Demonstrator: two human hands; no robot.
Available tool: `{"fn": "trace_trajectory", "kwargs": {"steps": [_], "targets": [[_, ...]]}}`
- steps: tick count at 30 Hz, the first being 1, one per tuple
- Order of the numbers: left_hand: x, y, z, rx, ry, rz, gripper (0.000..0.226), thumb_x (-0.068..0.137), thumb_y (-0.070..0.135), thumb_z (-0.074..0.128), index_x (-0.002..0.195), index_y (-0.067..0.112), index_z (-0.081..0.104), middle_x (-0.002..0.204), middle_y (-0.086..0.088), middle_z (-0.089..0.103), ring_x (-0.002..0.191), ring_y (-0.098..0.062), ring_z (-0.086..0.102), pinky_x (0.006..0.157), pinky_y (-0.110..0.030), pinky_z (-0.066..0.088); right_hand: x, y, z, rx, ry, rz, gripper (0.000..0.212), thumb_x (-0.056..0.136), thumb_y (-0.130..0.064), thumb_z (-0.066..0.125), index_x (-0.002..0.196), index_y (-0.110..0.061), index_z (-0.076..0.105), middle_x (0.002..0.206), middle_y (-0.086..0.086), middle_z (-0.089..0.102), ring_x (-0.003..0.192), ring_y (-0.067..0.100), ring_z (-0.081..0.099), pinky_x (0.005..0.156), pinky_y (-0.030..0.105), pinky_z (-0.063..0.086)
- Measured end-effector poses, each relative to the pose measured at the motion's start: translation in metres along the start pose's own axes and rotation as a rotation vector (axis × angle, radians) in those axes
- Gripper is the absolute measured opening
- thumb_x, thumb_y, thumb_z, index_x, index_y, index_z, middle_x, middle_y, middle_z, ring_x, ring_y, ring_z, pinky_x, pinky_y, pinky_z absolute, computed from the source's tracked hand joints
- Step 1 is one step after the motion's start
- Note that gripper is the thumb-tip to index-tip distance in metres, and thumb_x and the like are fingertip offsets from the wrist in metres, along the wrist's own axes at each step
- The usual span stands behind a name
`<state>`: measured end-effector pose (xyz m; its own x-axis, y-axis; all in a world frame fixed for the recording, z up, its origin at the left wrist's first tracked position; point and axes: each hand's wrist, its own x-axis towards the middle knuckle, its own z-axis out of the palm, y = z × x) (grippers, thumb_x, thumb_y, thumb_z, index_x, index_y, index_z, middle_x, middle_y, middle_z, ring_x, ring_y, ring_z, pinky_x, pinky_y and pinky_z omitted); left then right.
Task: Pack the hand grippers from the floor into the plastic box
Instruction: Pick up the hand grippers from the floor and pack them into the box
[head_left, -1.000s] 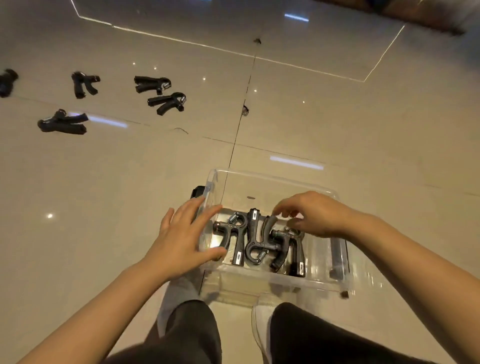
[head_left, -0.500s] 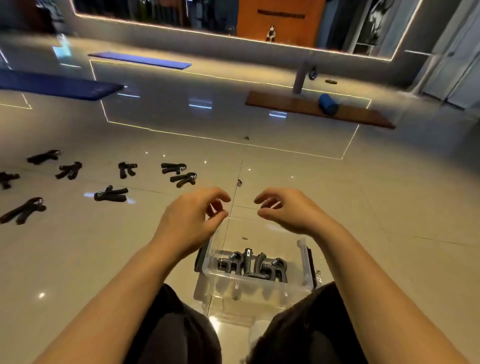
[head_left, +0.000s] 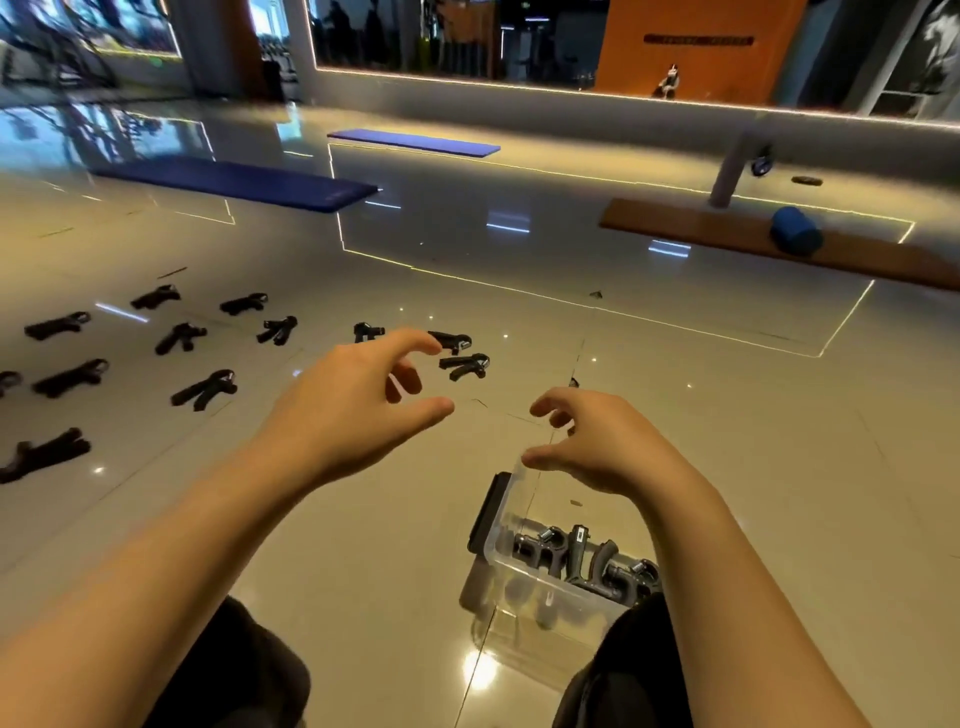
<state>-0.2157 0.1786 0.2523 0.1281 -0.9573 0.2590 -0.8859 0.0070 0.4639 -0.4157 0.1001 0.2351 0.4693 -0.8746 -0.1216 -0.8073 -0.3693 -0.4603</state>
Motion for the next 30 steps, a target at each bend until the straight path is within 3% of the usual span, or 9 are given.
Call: {"fn": "trace_trajectory", "kwargs": {"steps": [3,6,8,11,19,26,30], "targets": [[-0.011,-0.051,0.01,0.024,0.051,-0.151,0.054,0.08,0.053,0.059,0.129,0.038,0.044,0.101,0.014,0.056,0.092,-0.006,0.055,0.081,-0.036,0.053,0.02,-0.024,0.012,-0.01,0.005,-0.055,0.056,0.081,-0.037,0.07,0.131,-0.03,0.046,0.133,-0.004,0.051,0.116,0.016,0.05,0.095,0.035,0.046],[-0.028,-0.11,0.015,0.182,-0.051,-0.28,0.064,0.08,0.056,0.059,0.137,0.043,0.033,0.117,0.015,0.054,0.105,-0.009,0.053,0.086,-0.036,0.051,0.048,-0.05,0.033,-0.039,-0.018,-0.115,0.058,0.079,-0.041,0.07,0.132,-0.034,0.045,0.133,-0.007,0.048,0.117,0.015,0.049,0.095,0.036,0.046],[-0.028,-0.135,0.003,0.217,-0.044,-0.268,0.064,0.079,0.058,0.057,0.136,0.047,0.03,0.12,0.016,0.053,0.109,-0.009,0.052,0.087,-0.038,0.05,0.068,-0.065,0.047,-0.045,-0.044,-0.143,0.059,0.079,-0.042,0.07,0.132,-0.034,0.045,0.134,-0.007,0.047,0.117,0.015,0.048,0.095,0.035,0.045],[-0.015,-0.161,-0.019,0.113,0.027,-0.312,0.059,0.077,0.06,0.058,0.13,0.047,0.037,0.108,0.02,0.051,0.1,-0.006,0.053,0.084,-0.038,0.051,0.097,-0.08,0.066,-0.061,-0.079,-0.137,0.062,0.079,-0.043,0.07,0.133,-0.034,0.042,0.135,-0.006,0.046,0.115,0.015,0.049,0.094,0.033,0.045],[0.019,-0.238,-0.045,0.236,-0.094,-0.298,0.061,0.079,0.057,0.06,0.133,0.046,0.033,0.119,0.018,0.05,0.109,-0.007,0.05,0.09,-0.038,0.048,0.153,-0.114,0.107,-0.06,-0.063,-0.084,0.064,0.08,-0.043,0.069,0.135,-0.033,0.038,0.134,-0.006,0.044,0.113,0.015,0.05,0.088,0.03,0.044],[0.047,-0.311,-0.081,0.149,-0.089,-0.259,0.05,0.08,0.049,0.065,0.126,0.039,0.047,0.106,0.018,0.052,0.098,-0.004,0.051,0.085,-0.032,0.049,0.165,-0.158,0.142,-0.039,-0.051,0.02,0.059,0.078,-0.041,0.071,0.131,-0.034,0.044,0.13,-0.007,0.048,0.11,0.013,0.052,0.089,0.03,0.046],[0.054,-0.35,-0.097,0.024,-0.025,-0.251,0.042,0.079,0.043,0.068,0.118,0.034,0.055,0.102,0.014,0.057,0.092,-0.005,0.053,0.084,-0.034,0.051,0.177,-0.221,0.135,-0.107,-0.032,-0.059,0.058,0.079,-0.043,0.07,0.13,-0.035,0.045,0.133,-0.009,0.047,0.113,0.012,0.05,0.091,0.03,0.046]]}}
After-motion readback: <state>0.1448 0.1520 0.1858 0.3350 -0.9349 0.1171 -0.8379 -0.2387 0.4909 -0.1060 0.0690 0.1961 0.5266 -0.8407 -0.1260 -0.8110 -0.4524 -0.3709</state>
